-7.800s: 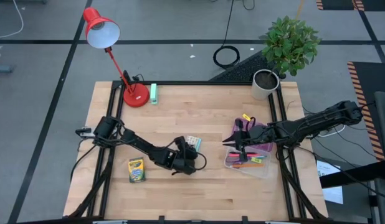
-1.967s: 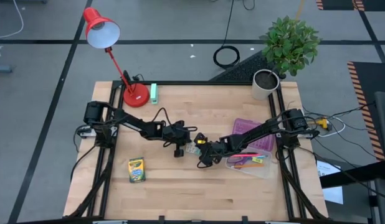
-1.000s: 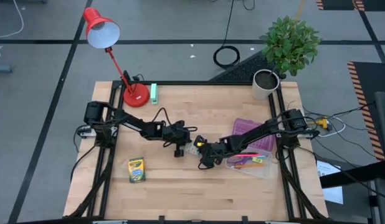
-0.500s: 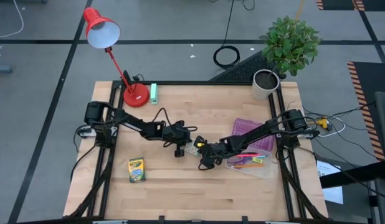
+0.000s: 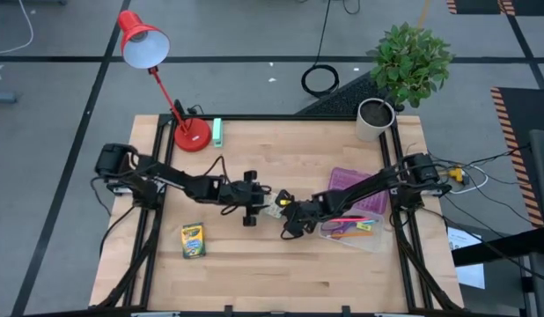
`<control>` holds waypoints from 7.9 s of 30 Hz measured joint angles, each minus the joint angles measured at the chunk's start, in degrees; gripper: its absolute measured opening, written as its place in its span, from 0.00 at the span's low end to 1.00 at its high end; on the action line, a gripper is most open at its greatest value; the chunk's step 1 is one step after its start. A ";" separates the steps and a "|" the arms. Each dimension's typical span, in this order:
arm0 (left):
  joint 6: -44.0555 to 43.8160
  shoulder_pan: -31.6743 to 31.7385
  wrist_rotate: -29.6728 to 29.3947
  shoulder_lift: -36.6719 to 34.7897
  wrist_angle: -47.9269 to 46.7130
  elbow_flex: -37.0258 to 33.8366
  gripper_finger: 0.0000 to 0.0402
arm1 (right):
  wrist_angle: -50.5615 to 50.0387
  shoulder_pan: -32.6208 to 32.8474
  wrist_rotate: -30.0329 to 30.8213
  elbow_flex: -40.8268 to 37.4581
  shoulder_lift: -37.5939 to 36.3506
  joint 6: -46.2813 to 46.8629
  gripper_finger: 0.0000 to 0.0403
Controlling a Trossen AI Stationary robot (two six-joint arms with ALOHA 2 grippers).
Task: Pack school essentials
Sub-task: Put the sticky notes into the supply box
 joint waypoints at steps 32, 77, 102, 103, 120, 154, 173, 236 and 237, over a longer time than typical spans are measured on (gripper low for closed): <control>9.71 -14.59 -26.08 13.61 20.93 0.02 0.71 | -3.79 -4.99 -11.44 0.00 -6.75 19.82 0.00; 17.93 -12.08 -25.72 13.77 24.73 1.38 0.05 | -4.53 3.34 8.57 -4.23 -16.15 30.61 0.69; 35.81 -11.45 -15.97 3.50 26.92 1.38 0.07 | 12.14 6.21 9.56 -8.07 -16.08 26.12 0.53; 35.30 -11.29 -16.08 3.39 27.25 1.38 0.06 | 12.32 6.21 10.32 -8.07 -16.14 26.08 0.49; 32.18 -10.43 -16.65 3.58 22.46 1.40 0.02 | 12.95 6.36 15.80 -8.09 -16.11 23.75 0.15; 14.36 -11.45 -14.60 3.62 16.36 1.40 0.37 | 12.29 9.37 15.77 -8.09 -16.30 23.94 0.03; 10.23 -12.76 -14.04 3.62 11.95 1.38 0.11 | -4.86 19.69 17.14 -8.02 -28.55 39.16 0.03; -13.82 -17.19 -21.34 3.62 20.28 1.40 0.14 | -74.87 46.23 9.46 -14.03 -37.81 128.38 0.03; -13.80 -17.19 -21.34 3.62 20.15 1.38 0.14 | -74.39 46.23 9.49 -14.03 -37.81 128.01 0.03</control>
